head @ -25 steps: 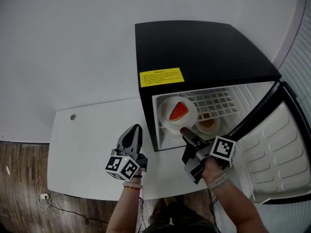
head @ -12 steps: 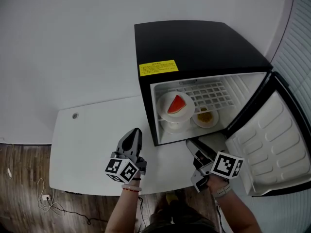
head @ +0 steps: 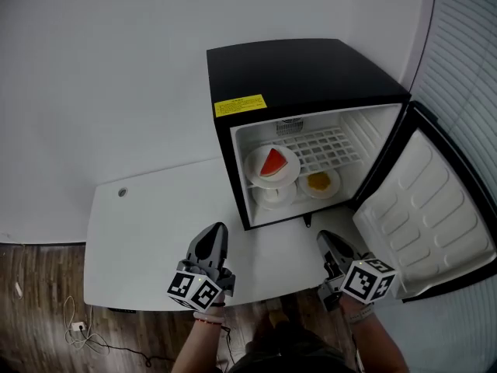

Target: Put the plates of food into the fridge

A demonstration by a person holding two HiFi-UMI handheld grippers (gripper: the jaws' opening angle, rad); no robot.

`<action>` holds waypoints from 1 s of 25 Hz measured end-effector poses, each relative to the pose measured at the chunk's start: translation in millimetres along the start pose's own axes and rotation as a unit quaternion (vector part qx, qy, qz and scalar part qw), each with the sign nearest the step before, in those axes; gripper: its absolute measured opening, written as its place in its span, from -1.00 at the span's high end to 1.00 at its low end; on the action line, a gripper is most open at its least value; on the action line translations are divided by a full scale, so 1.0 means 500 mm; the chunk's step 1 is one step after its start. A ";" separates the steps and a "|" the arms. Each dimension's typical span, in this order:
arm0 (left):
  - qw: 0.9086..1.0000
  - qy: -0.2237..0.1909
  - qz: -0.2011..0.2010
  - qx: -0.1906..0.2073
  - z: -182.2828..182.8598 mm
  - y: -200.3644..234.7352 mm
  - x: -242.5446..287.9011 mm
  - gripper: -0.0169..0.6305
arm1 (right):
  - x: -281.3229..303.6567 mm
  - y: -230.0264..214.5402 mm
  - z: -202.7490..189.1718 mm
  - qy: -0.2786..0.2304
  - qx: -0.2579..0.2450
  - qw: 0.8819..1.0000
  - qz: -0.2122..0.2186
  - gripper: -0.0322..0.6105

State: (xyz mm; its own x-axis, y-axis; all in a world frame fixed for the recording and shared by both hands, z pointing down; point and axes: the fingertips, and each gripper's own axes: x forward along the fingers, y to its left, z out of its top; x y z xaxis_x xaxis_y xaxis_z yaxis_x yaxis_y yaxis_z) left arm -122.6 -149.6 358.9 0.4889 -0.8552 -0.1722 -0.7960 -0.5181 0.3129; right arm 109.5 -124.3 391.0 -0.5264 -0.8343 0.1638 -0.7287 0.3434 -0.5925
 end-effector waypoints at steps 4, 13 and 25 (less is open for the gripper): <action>1.000 0.008 -0.011 0.007 0.001 -0.038 -0.035 0.93 | -0.039 0.004 -0.011 -0.009 -0.037 0.999 -0.009 0.88; 1.000 0.018 -0.016 0.009 -0.018 -0.087 -0.111 0.93 | -0.101 0.007 -0.043 -0.013 -0.095 0.995 -0.019 0.89; 1.000 -0.002 0.013 0.010 -0.005 -0.088 -0.172 0.93 | -0.158 -0.002 -0.033 -0.033 -0.164 0.985 -0.045 0.89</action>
State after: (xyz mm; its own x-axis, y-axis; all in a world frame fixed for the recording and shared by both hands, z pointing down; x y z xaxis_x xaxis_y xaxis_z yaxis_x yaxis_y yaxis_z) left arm -128.8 -53.3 362.5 0.4664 -0.8685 -0.1680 -0.8158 -0.4957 0.2978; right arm 144.6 -51.3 391.8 -0.4309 -0.8903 0.1472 -0.8794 0.3777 -0.2898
